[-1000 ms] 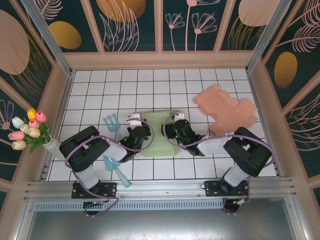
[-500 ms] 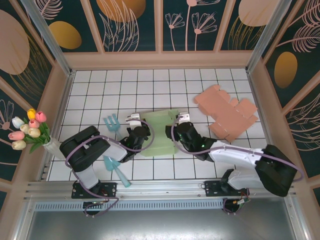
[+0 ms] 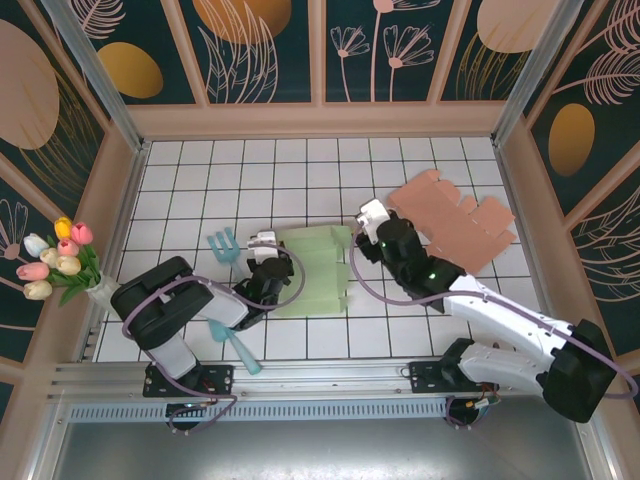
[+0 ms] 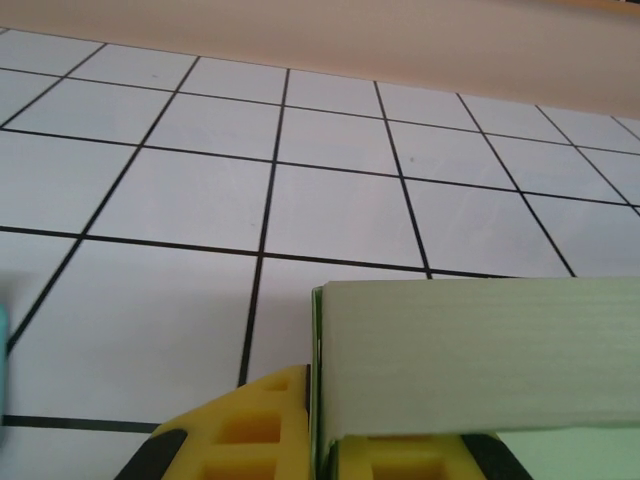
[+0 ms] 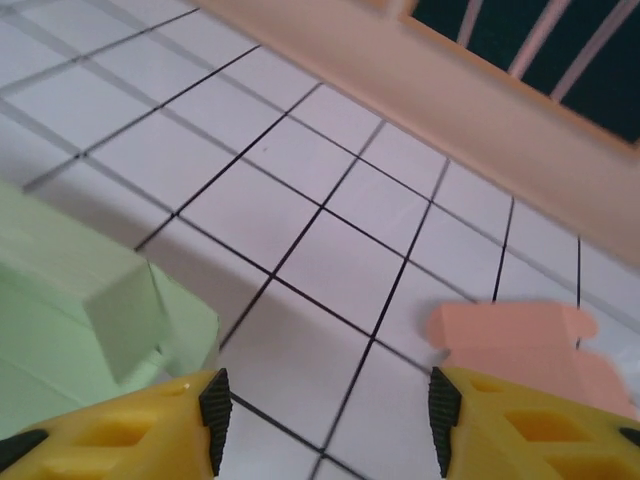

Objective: Fold the paper box

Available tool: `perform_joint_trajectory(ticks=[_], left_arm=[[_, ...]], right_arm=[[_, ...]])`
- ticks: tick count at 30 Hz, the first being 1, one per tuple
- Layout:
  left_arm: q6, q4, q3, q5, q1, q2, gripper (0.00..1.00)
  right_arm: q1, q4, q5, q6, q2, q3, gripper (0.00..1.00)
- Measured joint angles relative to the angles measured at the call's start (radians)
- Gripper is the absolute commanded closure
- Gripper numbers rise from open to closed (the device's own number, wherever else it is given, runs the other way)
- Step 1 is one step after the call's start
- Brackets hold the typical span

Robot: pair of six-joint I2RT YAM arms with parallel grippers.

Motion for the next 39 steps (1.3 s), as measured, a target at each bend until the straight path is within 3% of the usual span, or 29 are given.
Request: perform_joint_trajectory(ticks=[6,13,24,39], left_arm=[[0.052,0.018,-0.047,-0.011,0.000,-0.032,1.00],[0.077,0.054,-0.068,-0.002,0.000,-0.035,1.00],[0.076,0.066,-0.061,0.031,0.000,-0.025,1.00],[0.075,0.040,-0.018,0.057,0.000,-0.002,1.00]], right_arm=[[-0.121,0.013,-0.237,-0.332,0.015,-0.109,0.42],[-0.207,0.093,-0.375,-0.477,0.165,-0.113,0.44],[-0.212,0.174,-0.480,-0.526,0.288,-0.094,0.46],[-0.166,0.224,-0.524,-0.491,0.390,-0.058,0.51]])
